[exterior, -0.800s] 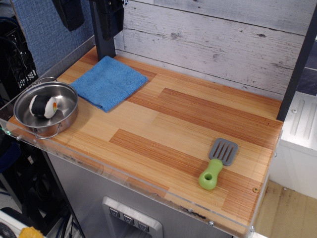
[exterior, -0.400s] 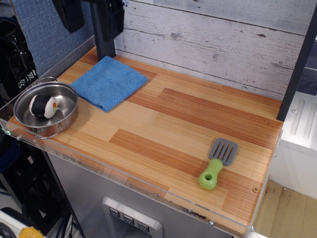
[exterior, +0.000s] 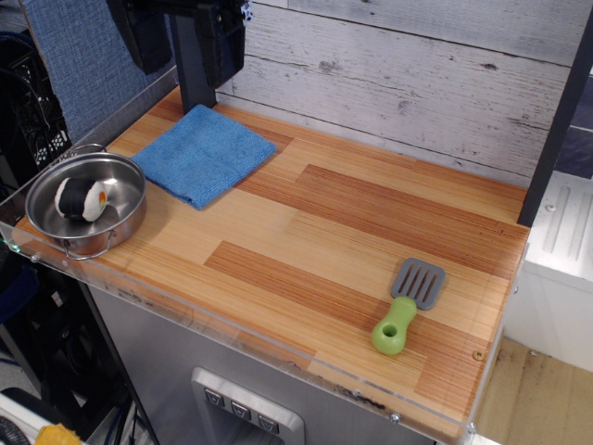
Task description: Take the green spatula and put it on the blue towel
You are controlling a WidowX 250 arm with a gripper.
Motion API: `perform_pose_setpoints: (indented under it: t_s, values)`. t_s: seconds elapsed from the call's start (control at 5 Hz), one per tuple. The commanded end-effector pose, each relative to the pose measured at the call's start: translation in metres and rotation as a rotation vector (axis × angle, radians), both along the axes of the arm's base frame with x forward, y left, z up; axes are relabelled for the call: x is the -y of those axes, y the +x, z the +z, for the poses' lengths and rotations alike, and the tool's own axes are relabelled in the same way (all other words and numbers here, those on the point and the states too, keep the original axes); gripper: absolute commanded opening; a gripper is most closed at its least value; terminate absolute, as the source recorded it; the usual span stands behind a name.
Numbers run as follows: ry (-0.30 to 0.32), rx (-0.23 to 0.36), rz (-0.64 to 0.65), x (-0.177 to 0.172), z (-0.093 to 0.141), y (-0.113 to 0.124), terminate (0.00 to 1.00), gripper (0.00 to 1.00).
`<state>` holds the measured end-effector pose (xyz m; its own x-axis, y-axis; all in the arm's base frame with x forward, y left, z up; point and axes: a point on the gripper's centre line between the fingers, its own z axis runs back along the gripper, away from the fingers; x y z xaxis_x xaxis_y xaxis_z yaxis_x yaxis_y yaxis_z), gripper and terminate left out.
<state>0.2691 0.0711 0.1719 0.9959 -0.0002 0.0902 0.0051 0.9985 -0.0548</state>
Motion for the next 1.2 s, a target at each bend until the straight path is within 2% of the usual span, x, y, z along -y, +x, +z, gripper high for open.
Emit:
perform_pose_setpoints:
  t_s: [0.0, 0.2, 1.0]
  values:
    - [0.016, -0.012, -0.146, 0.049, -0.031, -0.007, 0.0, 1.0]
    - [0.035, -0.029, -0.21, 0.084, -0.055, -0.015, 0.0, 1.0]
    - [0.036, 0.006, -0.181, 0.139, -0.097, -0.026, 0.0, 1.0]
